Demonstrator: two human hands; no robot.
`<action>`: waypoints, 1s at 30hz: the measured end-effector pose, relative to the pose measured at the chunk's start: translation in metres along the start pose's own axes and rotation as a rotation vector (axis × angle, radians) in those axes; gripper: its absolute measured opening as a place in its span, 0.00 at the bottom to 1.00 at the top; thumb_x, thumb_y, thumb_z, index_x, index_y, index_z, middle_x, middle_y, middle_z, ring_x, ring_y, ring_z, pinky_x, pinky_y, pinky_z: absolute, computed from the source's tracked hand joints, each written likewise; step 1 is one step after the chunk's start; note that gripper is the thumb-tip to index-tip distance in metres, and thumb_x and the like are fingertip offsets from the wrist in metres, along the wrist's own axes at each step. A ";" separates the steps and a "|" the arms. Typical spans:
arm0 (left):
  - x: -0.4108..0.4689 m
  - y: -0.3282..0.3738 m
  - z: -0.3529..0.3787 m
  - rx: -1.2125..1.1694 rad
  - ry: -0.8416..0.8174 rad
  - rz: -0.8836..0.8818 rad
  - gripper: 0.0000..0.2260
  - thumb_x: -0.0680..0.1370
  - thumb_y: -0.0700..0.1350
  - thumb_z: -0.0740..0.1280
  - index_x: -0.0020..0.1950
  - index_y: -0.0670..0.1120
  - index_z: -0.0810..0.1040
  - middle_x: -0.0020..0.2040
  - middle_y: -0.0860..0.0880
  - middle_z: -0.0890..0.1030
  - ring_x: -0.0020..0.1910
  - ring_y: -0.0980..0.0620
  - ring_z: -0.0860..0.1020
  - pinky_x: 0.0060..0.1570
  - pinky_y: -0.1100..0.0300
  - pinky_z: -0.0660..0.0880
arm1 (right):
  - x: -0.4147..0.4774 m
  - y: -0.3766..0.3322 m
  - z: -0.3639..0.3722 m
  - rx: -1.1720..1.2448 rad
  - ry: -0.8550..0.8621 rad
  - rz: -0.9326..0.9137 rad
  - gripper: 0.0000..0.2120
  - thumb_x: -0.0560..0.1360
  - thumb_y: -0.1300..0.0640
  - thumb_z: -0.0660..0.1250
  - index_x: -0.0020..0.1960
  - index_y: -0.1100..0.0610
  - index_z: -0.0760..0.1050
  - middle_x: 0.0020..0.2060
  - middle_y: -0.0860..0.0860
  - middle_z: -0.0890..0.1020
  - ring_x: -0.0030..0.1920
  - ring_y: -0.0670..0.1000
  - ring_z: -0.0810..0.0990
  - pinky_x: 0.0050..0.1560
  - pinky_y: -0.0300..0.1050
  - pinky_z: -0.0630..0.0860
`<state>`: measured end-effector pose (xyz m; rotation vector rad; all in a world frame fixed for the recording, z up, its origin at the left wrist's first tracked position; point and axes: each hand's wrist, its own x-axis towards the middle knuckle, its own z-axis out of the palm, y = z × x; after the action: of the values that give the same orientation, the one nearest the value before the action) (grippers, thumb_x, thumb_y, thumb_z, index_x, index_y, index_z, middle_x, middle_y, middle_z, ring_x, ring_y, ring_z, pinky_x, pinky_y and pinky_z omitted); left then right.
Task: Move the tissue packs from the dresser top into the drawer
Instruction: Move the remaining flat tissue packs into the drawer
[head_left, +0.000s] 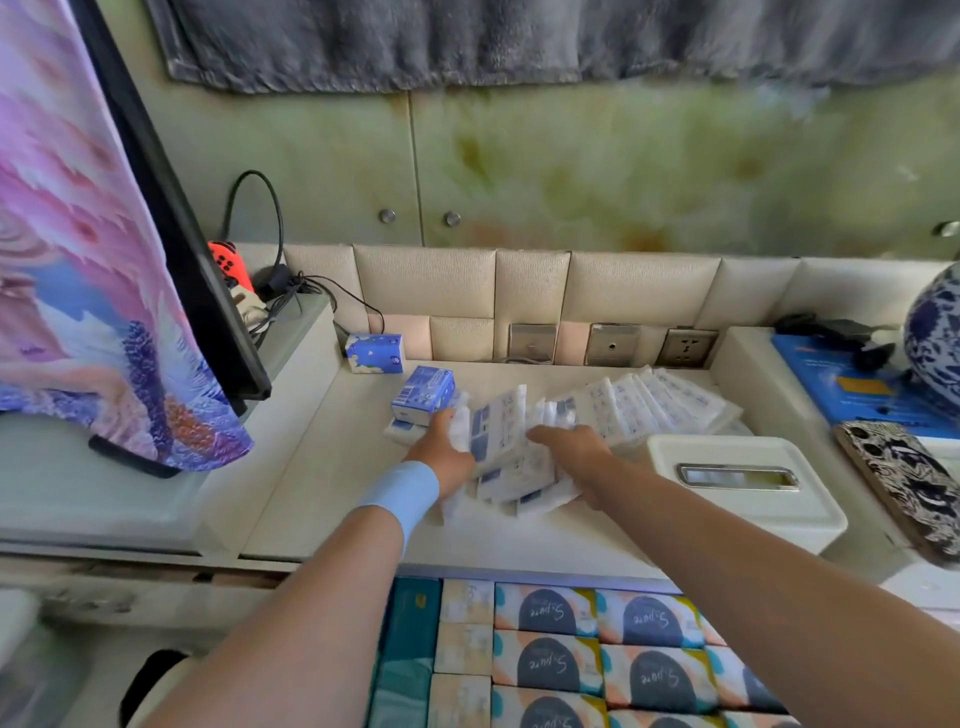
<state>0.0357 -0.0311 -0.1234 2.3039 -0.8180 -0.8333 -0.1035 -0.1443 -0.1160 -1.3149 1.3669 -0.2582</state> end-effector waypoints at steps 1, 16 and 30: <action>0.003 -0.001 -0.004 0.012 0.006 -0.001 0.30 0.78 0.45 0.62 0.77 0.59 0.54 0.69 0.43 0.71 0.61 0.40 0.74 0.58 0.53 0.72 | 0.005 -0.003 0.002 -0.039 0.024 -0.003 0.35 0.70 0.41 0.73 0.70 0.56 0.65 0.52 0.54 0.78 0.50 0.57 0.79 0.51 0.52 0.79; -0.008 0.016 0.008 0.237 -0.165 0.056 0.19 0.79 0.57 0.51 0.57 0.49 0.75 0.49 0.45 0.80 0.47 0.43 0.79 0.48 0.53 0.76 | -0.002 0.014 0.005 -0.412 0.041 -0.116 0.48 0.66 0.47 0.78 0.76 0.54 0.54 0.62 0.56 0.75 0.59 0.57 0.77 0.59 0.54 0.78; -0.096 -0.027 -0.011 0.057 -0.006 0.154 0.21 0.78 0.37 0.62 0.66 0.57 0.75 0.69 0.48 0.72 0.56 0.46 0.76 0.50 0.60 0.72 | -0.087 0.048 -0.024 -0.688 0.352 -0.405 0.26 0.80 0.64 0.56 0.76 0.57 0.56 0.51 0.57 0.80 0.45 0.56 0.78 0.41 0.47 0.74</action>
<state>-0.0065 0.0565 -0.0991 2.2540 -1.0199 -0.7580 -0.1737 -0.0721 -0.0976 -2.2098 1.5373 -0.3167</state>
